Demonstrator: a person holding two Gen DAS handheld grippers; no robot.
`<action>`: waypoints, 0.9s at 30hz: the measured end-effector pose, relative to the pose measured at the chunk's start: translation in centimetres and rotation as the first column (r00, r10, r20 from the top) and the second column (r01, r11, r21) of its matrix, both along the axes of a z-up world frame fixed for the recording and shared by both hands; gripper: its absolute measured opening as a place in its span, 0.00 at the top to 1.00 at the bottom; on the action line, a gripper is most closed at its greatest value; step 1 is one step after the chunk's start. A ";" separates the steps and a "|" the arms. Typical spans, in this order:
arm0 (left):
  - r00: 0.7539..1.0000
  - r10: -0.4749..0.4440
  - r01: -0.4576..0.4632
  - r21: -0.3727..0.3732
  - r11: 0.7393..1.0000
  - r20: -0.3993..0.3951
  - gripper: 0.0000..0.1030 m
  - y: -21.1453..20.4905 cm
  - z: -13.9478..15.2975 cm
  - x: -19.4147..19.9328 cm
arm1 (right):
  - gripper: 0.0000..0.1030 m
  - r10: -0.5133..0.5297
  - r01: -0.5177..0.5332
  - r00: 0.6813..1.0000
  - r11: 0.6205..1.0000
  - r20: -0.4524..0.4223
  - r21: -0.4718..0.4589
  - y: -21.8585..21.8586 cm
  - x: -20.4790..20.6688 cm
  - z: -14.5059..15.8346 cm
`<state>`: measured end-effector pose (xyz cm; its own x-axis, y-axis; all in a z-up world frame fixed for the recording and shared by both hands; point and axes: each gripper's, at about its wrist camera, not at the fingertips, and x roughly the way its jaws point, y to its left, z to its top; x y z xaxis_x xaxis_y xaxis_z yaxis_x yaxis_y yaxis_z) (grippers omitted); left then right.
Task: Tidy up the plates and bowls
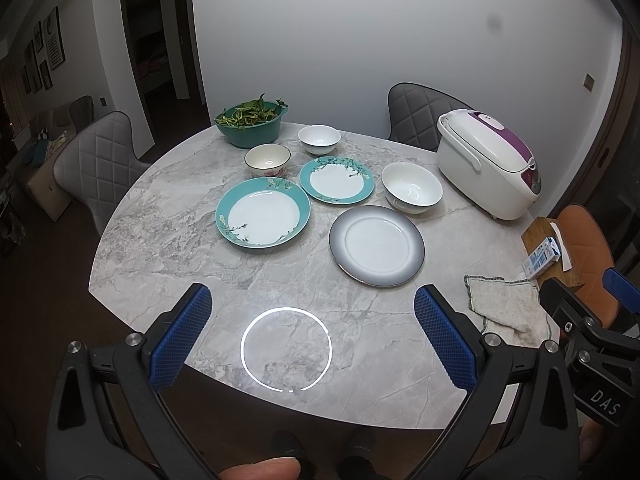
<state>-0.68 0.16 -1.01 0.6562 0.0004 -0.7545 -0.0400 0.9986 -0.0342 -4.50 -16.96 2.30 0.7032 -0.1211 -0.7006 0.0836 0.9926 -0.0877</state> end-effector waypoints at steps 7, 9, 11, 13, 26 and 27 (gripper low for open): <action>1.000 -0.001 0.001 0.001 1.000 0.000 0.00 0.1 -0.1 0.0 | 0.00 -0.001 0.001 1.000 1.000 -0.002 0.000 0.1 0.1 0.0; 1.000 -0.001 0.001 0.002 1.000 -0.001 0.00 0.1 -0.1 0.0 | 0.00 -0.001 0.001 1.000 1.000 -0.003 -0.001 0.1 0.1 0.0; 1.000 -0.001 0.001 0.001 1.000 -0.002 0.00 0.2 -0.2 -0.2 | 0.00 -0.001 0.001 1.000 1.000 -0.003 0.000 0.1 0.0 -0.1; 1.000 -0.001 0.001 0.001 1.000 -0.002 0.00 0.3 -0.2 -0.3 | 0.00 -0.002 0.002 1.000 1.000 -0.003 -0.001 0.2 0.1 -0.1; 1.000 0.000 0.000 0.003 1.000 -0.003 0.00 0.2 -0.2 -0.2 | 0.00 -0.002 0.002 1.000 1.000 -0.006 -0.002 0.3 0.2 -0.2; 1.000 0.001 -0.001 0.004 1.000 -0.003 0.00 0.2 -0.3 -0.2 | 0.00 -0.002 0.002 1.000 1.000 -0.007 -0.002 0.3 0.2 -0.2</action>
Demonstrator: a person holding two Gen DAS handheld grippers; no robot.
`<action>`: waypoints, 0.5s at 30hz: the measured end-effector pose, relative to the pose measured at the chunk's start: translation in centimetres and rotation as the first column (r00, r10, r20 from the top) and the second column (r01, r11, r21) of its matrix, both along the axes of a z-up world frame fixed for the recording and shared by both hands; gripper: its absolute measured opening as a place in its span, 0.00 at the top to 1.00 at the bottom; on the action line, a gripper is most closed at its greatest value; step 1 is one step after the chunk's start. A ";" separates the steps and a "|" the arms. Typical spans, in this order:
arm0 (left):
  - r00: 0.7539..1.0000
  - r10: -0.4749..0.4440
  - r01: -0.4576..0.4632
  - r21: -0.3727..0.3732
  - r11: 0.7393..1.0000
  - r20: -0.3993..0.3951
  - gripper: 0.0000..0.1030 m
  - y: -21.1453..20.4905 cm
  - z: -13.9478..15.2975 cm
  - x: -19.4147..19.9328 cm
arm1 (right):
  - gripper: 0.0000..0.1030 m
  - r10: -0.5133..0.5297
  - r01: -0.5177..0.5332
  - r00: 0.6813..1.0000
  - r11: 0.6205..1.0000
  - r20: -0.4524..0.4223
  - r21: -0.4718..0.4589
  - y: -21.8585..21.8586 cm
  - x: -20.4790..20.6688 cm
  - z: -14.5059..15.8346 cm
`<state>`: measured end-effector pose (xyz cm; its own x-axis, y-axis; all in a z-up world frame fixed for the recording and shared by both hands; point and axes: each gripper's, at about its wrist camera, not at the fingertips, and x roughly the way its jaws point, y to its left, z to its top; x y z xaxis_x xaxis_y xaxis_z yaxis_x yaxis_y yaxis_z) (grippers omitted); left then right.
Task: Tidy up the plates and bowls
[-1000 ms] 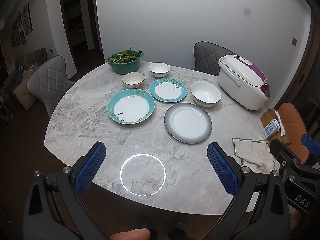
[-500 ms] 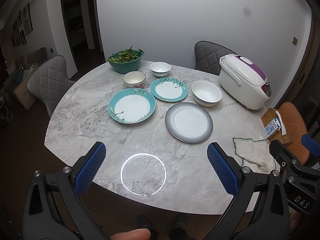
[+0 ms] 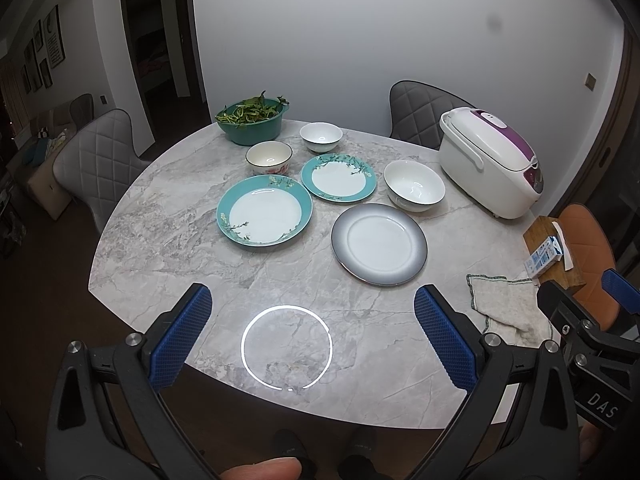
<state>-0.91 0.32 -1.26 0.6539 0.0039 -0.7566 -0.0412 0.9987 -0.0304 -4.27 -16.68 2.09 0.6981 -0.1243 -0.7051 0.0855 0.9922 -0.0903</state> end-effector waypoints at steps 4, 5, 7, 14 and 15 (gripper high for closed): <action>1.000 -0.001 0.001 0.000 1.000 0.000 0.00 0.0 0.0 0.0 | 0.00 0.000 0.000 1.000 1.000 0.000 0.000 0.0 -0.1 -0.1; 1.000 -0.001 0.001 0.000 1.000 -0.001 0.00 0.0 0.0 0.0 | 0.00 0.000 0.000 1.000 1.000 -0.002 0.001 0.0 0.0 0.0; 1.000 -0.001 0.001 0.000 1.000 -0.001 0.00 0.0 0.0 0.0 | 0.00 0.001 -0.001 1.000 1.000 -0.003 -0.002 0.2 0.0 -0.4; 1.000 -0.015 0.015 0.000 1.000 0.002 0.00 0.4 -0.4 -0.2 | 0.00 -0.004 0.004 1.000 1.000 -0.006 -0.002 0.4 -0.2 -0.8; 1.000 -0.018 0.018 0.006 1.000 0.000 0.00 0.5 -0.6 -0.1 | 0.00 -0.006 0.006 1.000 1.000 -0.008 0.000 0.4 -0.2 -0.8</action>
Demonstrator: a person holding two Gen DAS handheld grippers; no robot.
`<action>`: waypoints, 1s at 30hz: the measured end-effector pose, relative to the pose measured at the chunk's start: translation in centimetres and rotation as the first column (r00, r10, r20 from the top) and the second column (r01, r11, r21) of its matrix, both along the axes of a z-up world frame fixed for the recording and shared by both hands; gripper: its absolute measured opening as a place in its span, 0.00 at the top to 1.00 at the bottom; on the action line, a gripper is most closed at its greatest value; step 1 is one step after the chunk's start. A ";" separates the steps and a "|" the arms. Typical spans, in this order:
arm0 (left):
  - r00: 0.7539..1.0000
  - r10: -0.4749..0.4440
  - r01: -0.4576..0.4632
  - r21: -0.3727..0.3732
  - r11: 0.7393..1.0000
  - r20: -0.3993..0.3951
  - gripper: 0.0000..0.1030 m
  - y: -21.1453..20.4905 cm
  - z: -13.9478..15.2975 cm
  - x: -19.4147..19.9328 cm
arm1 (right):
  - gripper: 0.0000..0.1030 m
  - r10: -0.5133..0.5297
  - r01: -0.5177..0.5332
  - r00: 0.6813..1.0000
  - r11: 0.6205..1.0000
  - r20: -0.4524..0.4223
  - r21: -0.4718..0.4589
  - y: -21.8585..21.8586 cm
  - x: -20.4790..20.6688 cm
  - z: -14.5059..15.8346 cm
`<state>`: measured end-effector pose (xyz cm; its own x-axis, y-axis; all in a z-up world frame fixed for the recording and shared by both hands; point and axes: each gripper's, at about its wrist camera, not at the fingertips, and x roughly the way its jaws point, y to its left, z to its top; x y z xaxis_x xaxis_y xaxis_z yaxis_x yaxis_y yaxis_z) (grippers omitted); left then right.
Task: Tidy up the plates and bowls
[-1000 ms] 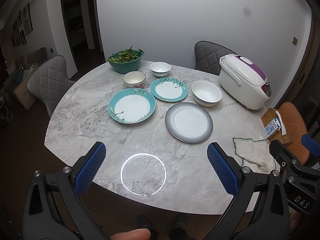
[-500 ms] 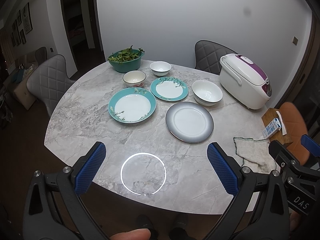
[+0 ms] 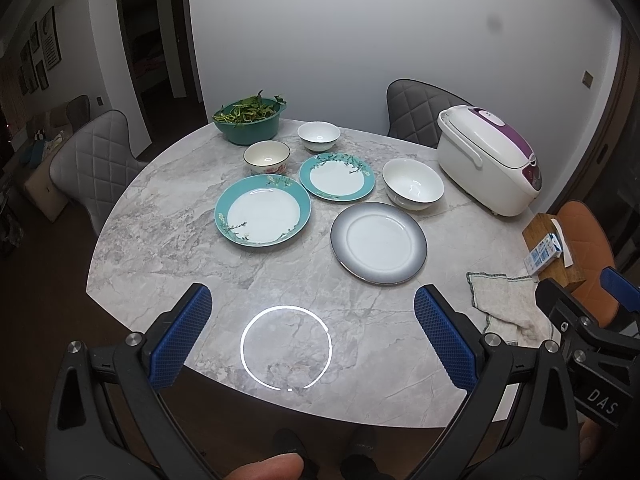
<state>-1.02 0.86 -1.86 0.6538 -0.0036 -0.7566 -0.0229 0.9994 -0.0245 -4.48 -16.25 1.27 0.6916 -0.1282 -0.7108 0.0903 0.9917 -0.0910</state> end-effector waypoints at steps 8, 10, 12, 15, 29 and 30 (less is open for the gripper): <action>0.989 -0.076 0.073 -0.027 0.997 -0.123 0.00 2.2 -6.1 3.1 | 0.00 0.007 -0.005 0.999 0.999 -0.033 0.053 0.1 1.7 -1.3; 0.980 -0.096 0.089 -0.047 0.995 -0.172 0.02 2.8 -8.9 4.6 | 0.00 0.016 -0.015 0.999 0.999 -0.029 0.039 -0.5 2.3 -1.8; 0.966 -0.114 0.095 -0.093 0.991 -0.231 0.02 3.5 -12.1 6.2 | 0.00 0.044 -0.042 0.998 0.998 -0.040 0.041 -1.5 3.1 -2.9; 0.952 -0.100 0.034 -0.224 0.974 -0.290 0.02 4.8 -16.2 9.3 | 0.00 0.103 -0.095 0.992 0.990 -0.074 0.104 -3.5 5.6 -5.2; 0.881 -0.218 0.096 -0.291 0.952 -0.421 0.02 -1.7 -26.9 27.6 | 0.22 0.356 -0.153 0.890 0.820 -0.284 0.552 -12.7 25.5 -20.6; 0.880 -0.227 0.103 -0.300 0.948 -0.417 0.02 -2.0 -27.1 28.1 | 0.22 0.365 -0.150 0.882 0.818 -0.299 0.555 -13.0 26.2 -21.5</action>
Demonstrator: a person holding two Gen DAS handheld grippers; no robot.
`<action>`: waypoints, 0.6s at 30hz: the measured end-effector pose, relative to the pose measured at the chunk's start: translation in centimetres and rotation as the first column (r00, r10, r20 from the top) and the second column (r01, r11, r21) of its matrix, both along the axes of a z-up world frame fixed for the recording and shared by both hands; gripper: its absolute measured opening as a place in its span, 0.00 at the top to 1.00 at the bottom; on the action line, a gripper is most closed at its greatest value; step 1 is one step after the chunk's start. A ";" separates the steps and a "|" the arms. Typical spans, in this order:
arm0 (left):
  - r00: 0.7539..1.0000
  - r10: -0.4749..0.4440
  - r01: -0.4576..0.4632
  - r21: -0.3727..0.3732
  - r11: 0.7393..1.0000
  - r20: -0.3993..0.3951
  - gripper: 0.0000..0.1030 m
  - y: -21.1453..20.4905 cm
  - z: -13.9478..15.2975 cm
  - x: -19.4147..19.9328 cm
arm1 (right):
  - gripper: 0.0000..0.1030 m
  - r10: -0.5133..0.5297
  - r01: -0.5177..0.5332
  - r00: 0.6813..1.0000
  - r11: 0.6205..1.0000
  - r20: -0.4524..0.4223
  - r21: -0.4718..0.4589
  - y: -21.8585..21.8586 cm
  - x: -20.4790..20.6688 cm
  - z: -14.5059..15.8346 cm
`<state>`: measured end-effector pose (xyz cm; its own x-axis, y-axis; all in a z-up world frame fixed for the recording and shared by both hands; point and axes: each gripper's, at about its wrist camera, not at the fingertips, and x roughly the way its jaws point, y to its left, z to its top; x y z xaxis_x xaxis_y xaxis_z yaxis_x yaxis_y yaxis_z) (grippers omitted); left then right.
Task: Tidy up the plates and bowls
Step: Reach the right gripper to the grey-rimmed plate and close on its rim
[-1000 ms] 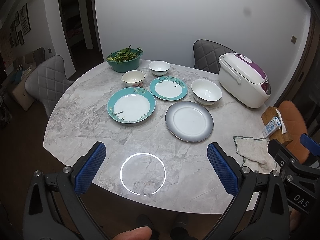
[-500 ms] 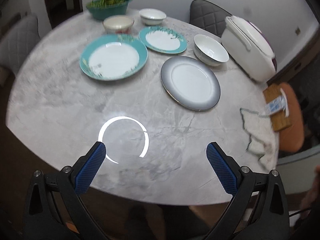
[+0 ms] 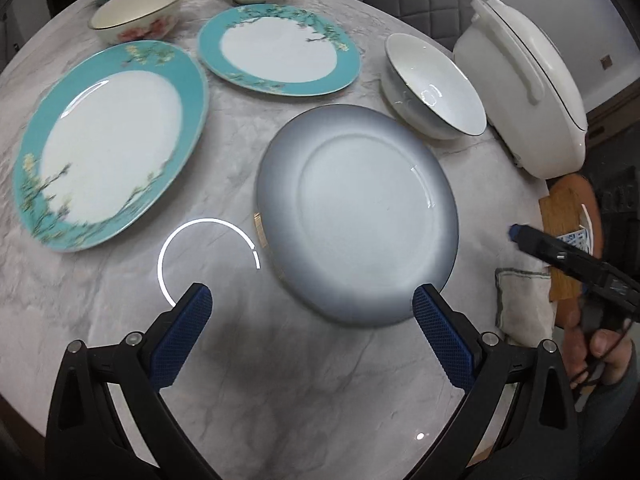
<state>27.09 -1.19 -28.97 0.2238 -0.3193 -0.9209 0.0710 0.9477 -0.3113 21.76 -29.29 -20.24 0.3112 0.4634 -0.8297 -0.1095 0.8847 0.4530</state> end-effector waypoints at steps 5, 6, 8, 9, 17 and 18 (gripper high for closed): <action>1.000 -0.026 0.026 0.013 1.000 -0.016 0.02 -0.9 -2.0 2.4 | 0.32 0.031 -0.029 0.999 0.998 -0.038 0.063 -1.5 2.3 -3.4; 1.000 -0.026 0.026 0.008 1.000 -0.015 0.02 -0.9 -2.1 2.8 | 0.33 0.031 -0.027 0.998 0.996 -0.047 0.080 -1.8 2.7 -4.0; 1.000 -0.017 0.017 -0.028 0.999 -0.013 0.02 -0.4 -2.6 3.3 | 0.37 0.032 -0.025 0.997 0.993 -0.065 0.113 -2.2 3.2 -5.1; 1.000 -0.008 0.007 -0.065 0.998 -0.014 0.02 -0.1 -2.8 3.4 | 0.38 0.037 -0.028 0.997 0.991 -0.069 0.131 -2.3 3.5 -5.4; 0.996 0.027 -0.043 -0.207 0.977 -0.079 0.13 1.2 -4.9 5.1 | 0.40 0.084 -0.065 0.994 0.970 -0.075 0.235 -2.5 5.4 -7.2; 0.996 0.033 -0.051 -0.219 0.974 -0.086 0.16 1.4 -5.2 5.4 | 0.40 0.089 -0.069 0.994 0.968 -0.070 0.243 -2.7 5.6 -7.2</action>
<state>32.49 0.18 -34.12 0.1690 -0.5082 -0.8445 -0.0013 0.8567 -0.5158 27.37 -32.00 -27.47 0.2027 0.6723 -0.7120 -0.1293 0.7391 0.6610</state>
